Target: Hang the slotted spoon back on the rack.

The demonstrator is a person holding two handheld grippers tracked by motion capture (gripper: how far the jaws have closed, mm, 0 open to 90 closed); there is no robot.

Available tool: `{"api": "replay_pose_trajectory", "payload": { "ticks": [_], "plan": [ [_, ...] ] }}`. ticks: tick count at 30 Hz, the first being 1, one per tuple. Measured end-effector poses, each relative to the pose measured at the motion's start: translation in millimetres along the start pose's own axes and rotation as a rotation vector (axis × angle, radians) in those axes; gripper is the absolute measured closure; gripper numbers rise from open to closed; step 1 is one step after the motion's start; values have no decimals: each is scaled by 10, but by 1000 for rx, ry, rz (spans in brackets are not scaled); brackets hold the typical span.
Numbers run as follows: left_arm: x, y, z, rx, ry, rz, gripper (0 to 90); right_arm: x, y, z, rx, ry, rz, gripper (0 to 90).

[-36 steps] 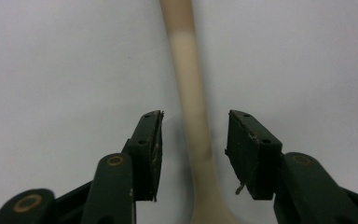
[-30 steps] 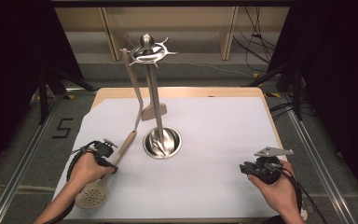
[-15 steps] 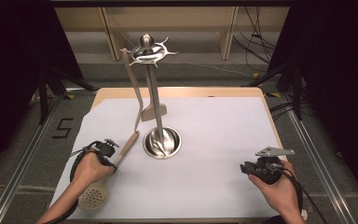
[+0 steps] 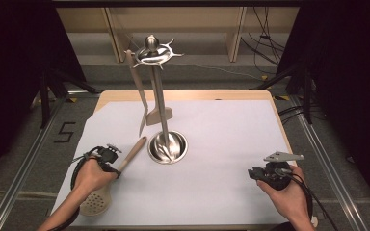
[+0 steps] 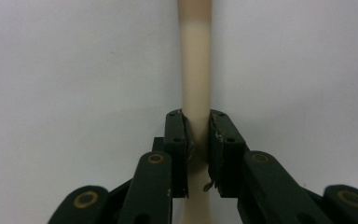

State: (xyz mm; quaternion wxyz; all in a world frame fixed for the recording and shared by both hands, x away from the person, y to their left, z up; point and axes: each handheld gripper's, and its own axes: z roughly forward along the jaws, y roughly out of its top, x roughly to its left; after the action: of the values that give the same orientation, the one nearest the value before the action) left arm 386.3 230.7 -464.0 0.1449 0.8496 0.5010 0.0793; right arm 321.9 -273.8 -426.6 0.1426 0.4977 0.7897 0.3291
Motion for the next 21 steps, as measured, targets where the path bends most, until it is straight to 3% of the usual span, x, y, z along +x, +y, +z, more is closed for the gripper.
{"api": "replay_pose_trajectory", "payload": {
  "ticks": [1,7,11,13,18,19,21],
  "plan": [
    [17,-10,-1,-6,-6,5,779,-16,-5,6,-7,-4,-22,736],
    [55,-45,-23,-36,-45,-18,779,-11,-2,5,-3,14,7,737],
    [65,-60,-48,-60,-54,-34,779,-11,0,-11,-4,-6,-1,738],
    [69,-64,-66,-84,-50,-23,779,-23,-5,-9,-10,-9,-17,738],
    [78,-65,-132,-143,-57,-51,779,-20,4,-20,-6,-5,-2,739],
    [101,-69,-151,-149,-67,-30,779,-21,4,-20,-6,-6,-1,739],
    [101,-76,-182,-180,-64,-51,779,-23,4,-21,-7,-7,-1,740]
  ]
}}
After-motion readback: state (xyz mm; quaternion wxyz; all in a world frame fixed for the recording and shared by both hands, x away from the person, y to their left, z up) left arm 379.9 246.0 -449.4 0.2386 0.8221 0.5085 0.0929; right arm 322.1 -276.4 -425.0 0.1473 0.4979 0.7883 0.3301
